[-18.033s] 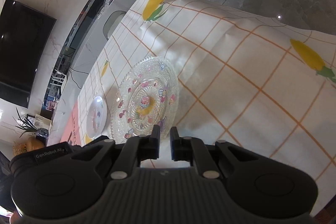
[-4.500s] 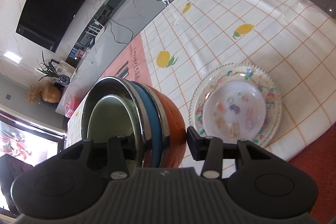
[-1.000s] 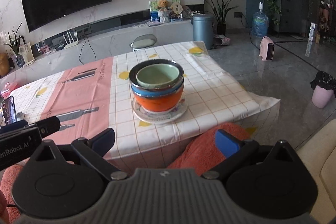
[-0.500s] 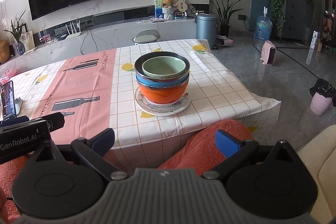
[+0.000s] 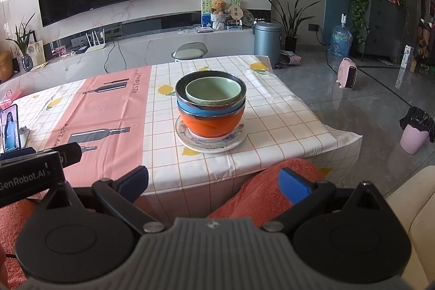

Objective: Organize plates and bowls

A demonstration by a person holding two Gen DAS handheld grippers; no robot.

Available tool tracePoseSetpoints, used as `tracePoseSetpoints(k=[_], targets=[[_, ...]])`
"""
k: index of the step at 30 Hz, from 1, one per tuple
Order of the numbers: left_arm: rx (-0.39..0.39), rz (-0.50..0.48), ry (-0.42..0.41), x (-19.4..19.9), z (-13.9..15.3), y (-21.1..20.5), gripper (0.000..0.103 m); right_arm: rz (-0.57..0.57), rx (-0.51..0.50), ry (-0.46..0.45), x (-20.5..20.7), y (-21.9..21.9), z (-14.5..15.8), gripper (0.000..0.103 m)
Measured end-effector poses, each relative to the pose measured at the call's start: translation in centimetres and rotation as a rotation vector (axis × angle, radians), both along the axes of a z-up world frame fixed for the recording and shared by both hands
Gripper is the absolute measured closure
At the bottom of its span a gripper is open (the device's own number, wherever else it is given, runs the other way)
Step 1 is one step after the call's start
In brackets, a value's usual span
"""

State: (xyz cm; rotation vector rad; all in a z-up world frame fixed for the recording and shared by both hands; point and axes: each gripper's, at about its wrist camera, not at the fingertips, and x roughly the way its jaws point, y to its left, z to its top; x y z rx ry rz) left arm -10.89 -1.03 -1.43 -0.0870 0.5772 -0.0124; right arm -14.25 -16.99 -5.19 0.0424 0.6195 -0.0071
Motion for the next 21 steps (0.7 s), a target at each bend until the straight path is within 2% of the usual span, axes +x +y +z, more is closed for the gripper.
tracePoseSetpoints(k=[21], targets=[[0.003,-0.006,-0.012,-0.15,0.58,-0.02,0.014,0.001,0.007,0.008,0.0,-0.06,0.0,0.003]])
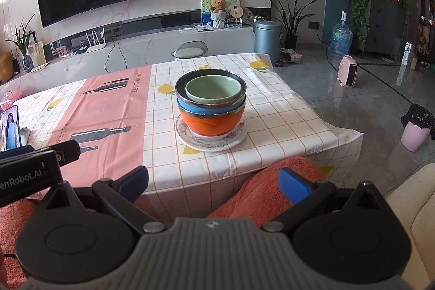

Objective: Organize plates and bowls

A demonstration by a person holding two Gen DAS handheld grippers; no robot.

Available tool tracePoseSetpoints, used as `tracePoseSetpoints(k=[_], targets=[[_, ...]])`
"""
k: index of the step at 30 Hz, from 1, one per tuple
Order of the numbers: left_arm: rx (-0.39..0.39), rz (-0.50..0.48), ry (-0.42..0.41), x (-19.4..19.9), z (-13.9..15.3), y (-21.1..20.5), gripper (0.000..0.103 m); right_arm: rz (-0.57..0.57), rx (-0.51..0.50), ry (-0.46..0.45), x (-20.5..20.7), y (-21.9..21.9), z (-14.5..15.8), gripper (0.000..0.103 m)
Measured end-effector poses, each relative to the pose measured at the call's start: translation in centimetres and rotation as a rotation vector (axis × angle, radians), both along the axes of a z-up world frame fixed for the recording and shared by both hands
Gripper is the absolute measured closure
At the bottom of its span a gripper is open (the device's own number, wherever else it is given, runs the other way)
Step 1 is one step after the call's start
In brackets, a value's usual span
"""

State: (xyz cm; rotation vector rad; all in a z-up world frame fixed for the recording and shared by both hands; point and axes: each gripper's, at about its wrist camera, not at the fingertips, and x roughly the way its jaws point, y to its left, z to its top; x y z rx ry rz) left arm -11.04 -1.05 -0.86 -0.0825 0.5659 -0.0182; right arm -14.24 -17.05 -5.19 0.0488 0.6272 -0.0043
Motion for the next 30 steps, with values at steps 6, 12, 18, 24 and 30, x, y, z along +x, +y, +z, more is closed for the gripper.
tracePoseSetpoints(k=[6,12,18,24,30], targets=[[-0.001,0.0,-0.001,-0.03,0.0,-0.01,0.014,0.001,0.002,0.007,0.1,0.06,-0.08,0.003],[-0.003,-0.002,-0.001,-0.05,0.0,-0.02,0.014,0.003,0.003,0.01,0.2,0.08,-0.1,0.003],[-0.001,-0.006,-0.006,-0.17,0.18,-0.23,0.014,0.003,0.004,0.011,0.22,0.13,-0.13,0.003],[-0.001,-0.004,-0.006,-0.21,0.25,-0.3,0.014,0.004,0.005,0.013,0.28,0.12,-0.2,0.003],[-0.005,-0.003,-0.003,-0.14,0.3,-0.23,0.014,0.003,0.01,0.018,0.4,0.21,-0.4,0.003]])
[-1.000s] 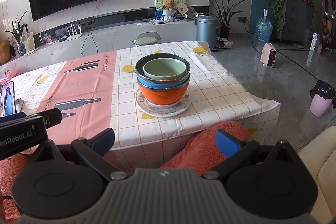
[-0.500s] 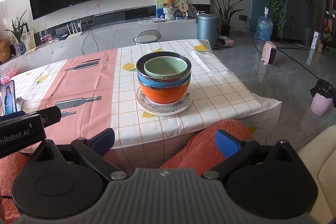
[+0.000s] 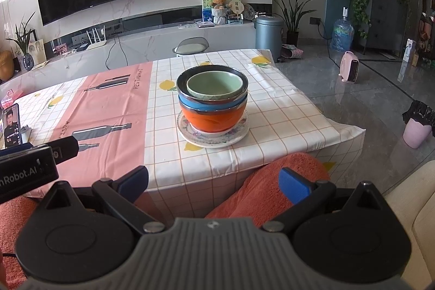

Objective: Organize plates and bowls

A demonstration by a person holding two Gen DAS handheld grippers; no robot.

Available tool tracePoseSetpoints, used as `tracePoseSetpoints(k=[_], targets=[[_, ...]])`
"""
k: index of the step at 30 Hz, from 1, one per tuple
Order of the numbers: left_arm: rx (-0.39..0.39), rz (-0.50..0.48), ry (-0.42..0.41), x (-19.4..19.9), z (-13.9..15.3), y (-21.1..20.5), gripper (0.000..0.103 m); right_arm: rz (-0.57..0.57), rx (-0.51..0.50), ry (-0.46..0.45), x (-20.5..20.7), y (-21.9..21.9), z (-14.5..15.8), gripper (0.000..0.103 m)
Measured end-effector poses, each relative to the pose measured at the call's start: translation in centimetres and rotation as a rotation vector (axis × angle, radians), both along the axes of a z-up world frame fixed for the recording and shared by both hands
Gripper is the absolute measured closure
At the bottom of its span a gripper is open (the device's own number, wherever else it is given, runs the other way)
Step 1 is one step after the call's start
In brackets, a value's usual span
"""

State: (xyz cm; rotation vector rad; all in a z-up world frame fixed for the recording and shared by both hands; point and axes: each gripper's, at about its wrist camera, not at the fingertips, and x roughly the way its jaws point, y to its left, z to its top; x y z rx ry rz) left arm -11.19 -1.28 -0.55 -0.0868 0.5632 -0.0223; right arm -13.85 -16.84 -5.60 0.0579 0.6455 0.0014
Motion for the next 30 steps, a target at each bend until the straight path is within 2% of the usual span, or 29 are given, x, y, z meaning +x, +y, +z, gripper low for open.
tracePoseSetpoints(k=[30], targets=[[0.021,-0.011,-0.034,-0.45,0.15,-0.09,0.014,0.001,0.016,0.017,-0.02,-0.19,-0.42,0.003]])
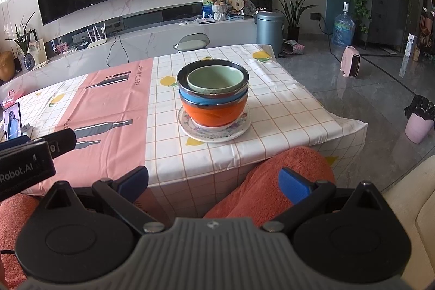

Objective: Organize plates and bowls

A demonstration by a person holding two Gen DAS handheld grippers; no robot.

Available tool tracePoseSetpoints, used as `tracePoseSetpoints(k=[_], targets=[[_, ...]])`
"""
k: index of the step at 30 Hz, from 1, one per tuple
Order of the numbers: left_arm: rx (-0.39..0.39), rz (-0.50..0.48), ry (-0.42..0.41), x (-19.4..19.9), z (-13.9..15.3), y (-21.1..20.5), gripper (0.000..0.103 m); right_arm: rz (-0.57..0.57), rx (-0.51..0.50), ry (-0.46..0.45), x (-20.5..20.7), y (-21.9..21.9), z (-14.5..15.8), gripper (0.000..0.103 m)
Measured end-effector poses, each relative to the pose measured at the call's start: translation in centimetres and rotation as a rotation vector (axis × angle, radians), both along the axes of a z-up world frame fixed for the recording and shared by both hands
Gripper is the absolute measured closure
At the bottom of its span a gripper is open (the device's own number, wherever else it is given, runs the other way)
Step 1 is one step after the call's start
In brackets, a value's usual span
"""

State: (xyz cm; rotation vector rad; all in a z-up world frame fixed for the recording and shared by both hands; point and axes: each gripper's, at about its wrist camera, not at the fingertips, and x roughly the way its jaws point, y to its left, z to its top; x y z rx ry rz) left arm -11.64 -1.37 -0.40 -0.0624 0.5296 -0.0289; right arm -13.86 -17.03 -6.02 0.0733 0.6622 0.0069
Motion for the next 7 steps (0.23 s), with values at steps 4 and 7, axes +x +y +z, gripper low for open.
tracePoseSetpoints(k=[4,7], targets=[[0.004,-0.008,-0.01,-0.06,0.05,-0.11,0.014,0.001,-0.001,0.001,-0.02,0.02,-0.01,0.003],[0.002,-0.007,-0.012,-0.11,-0.01,-0.1,0.014,0.0,0.0,0.0,-0.01,0.0,0.0,0.003]])
